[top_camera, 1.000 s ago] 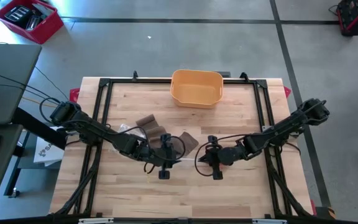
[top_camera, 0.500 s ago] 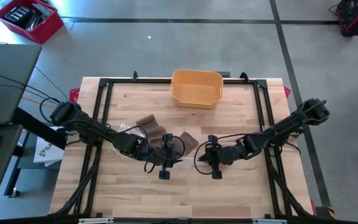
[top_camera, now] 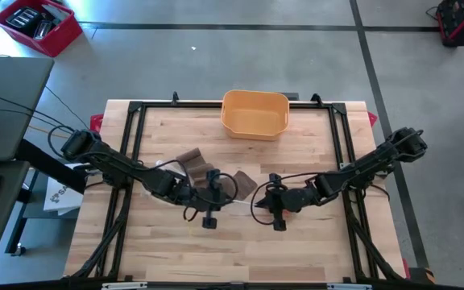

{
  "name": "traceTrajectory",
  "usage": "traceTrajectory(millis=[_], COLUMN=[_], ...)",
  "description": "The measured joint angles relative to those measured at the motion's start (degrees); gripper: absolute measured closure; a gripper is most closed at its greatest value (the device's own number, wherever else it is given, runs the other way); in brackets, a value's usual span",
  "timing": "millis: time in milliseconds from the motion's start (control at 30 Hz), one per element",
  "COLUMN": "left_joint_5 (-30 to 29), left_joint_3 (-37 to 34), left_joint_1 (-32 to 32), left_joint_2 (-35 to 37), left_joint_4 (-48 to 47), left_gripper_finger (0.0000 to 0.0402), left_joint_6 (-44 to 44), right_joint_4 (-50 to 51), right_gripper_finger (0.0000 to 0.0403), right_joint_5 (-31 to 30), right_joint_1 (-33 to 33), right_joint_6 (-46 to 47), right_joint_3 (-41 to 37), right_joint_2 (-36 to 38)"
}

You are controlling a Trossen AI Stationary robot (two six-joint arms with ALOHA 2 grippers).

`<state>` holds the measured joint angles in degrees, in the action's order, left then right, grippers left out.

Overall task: Roll bandage
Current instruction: Open the bottom transparent zip bag

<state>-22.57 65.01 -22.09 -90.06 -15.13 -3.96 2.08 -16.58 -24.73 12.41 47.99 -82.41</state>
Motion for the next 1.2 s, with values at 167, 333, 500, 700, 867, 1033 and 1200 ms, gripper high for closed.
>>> traceTrajectory(millis=[167,333,500,700,867,1033,1200], left_joint_5=[-0.08,-0.17,-0.17,3.55,2.99,1.96,3.02], left_joint_3=[0.0,0.0,0.02,0.02,0.02,0.02,0.0], left_joint_1=[-0.04,-0.07,-0.22,-0.42,-0.42,-0.39,0.74], left_joint_2=[0.02,0.14,2.27,7.79,10.14,4.87,-1.46], left_joint_4=[-2.65,-5.27,-7.85,-13.3,-9.71,3.19,8.88], left_gripper_finger=[0.0378,0.038,0.0379,0.0343,0.029,0.0277,0.0284], left_joint_6=[-0.91,-2.94,-3.73,-10.95,-11.02,-2.59,-2.86], right_joint_4=[0.09,0.27,0.18,0.26,0.01,3.42,10.89], right_gripper_finger=[0.0403,0.0403,0.0403,0.0403,0.0403,0.0403,0.0403], right_joint_5=[0.04,0.07,0.09,0.26,-0.86,-2.05,-6.02], right_joint_1=[-0.02,-0.01,0.0,0.5,0.67,-0.12,-2.0], right_joint_6=[-0.15,-0.7,-0.87,-2.05,-7.13,-9.94,-13.26], right_joint_3=[0.0,0.0,0.0,-0.02,-0.07,1.17,4.73], right_joint_2=[0.0,0.0,0.0,0.0,0.0,0.0,0.0])
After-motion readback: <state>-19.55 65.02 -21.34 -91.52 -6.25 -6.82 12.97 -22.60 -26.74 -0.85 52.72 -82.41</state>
